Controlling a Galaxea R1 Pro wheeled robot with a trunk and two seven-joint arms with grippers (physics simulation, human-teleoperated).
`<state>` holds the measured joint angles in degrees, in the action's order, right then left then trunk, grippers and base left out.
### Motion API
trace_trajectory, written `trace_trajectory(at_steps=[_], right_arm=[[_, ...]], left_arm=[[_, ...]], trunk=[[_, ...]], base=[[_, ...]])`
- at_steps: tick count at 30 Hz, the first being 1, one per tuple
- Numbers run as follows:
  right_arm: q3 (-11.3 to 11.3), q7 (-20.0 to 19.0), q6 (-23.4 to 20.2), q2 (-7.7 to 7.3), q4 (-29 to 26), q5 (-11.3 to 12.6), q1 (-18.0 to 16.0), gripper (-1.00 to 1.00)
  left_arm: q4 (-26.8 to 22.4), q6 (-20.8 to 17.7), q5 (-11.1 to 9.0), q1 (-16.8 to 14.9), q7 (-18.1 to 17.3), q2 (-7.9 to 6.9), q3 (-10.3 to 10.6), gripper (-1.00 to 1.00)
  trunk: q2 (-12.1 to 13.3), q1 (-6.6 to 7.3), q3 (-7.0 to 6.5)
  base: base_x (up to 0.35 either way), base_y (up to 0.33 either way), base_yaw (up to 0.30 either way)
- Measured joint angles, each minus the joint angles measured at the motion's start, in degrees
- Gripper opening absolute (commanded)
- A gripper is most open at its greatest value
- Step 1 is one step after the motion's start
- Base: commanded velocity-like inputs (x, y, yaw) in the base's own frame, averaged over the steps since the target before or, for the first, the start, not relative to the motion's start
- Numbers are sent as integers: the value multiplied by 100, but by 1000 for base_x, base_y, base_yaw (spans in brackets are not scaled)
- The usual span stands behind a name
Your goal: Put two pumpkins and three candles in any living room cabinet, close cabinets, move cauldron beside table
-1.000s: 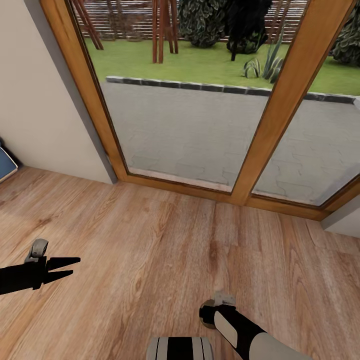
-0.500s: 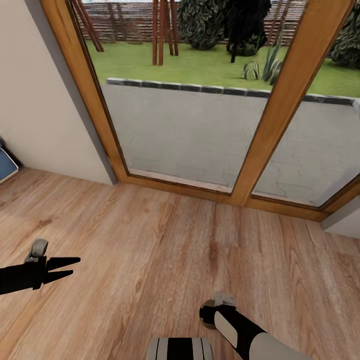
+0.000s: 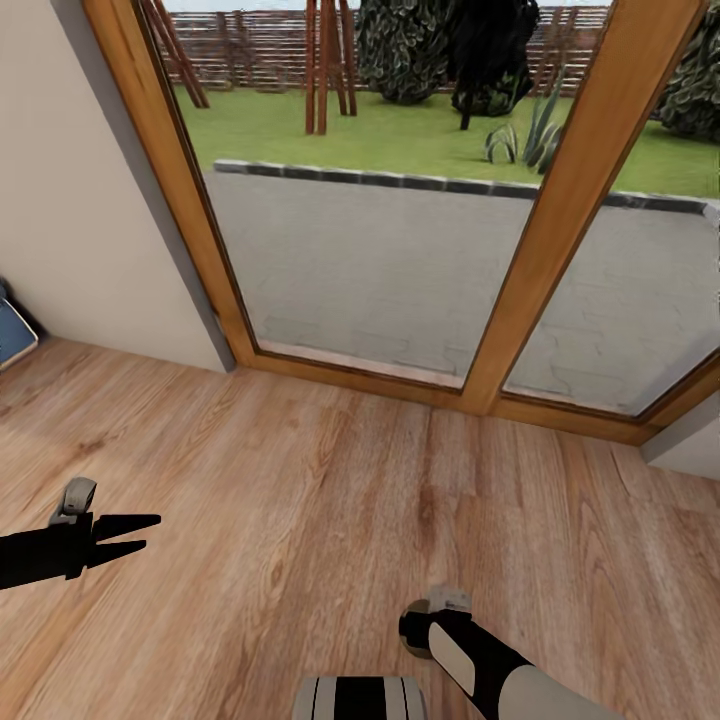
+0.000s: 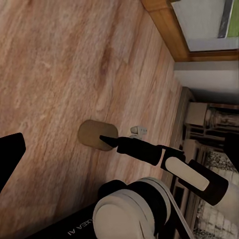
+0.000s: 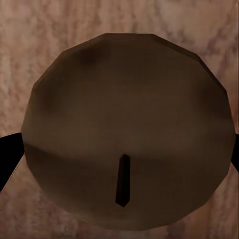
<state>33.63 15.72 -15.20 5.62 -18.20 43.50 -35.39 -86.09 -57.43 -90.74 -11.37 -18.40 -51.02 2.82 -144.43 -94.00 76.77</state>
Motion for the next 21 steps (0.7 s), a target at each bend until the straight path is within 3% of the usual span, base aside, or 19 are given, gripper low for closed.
trace_trajectory(at_steps=[15,19,21], right_arm=[[0,-8,8,-4,-7,1,0,-100],[0,-8,8,-8,-7,-1,0,-100],[0,-9,8,-11,-7,5,0,-100]], left_arm=[[3,8,16,0,8,0,0,100],[20,24,130,0,44,7,3,100],[90,37,312,1,55,12,8,100]], trunk=[[20,39,-333],[25,49,-421],[28,54,-465]], base=[[0,0,0],[0,0,0],[0,0,0]])
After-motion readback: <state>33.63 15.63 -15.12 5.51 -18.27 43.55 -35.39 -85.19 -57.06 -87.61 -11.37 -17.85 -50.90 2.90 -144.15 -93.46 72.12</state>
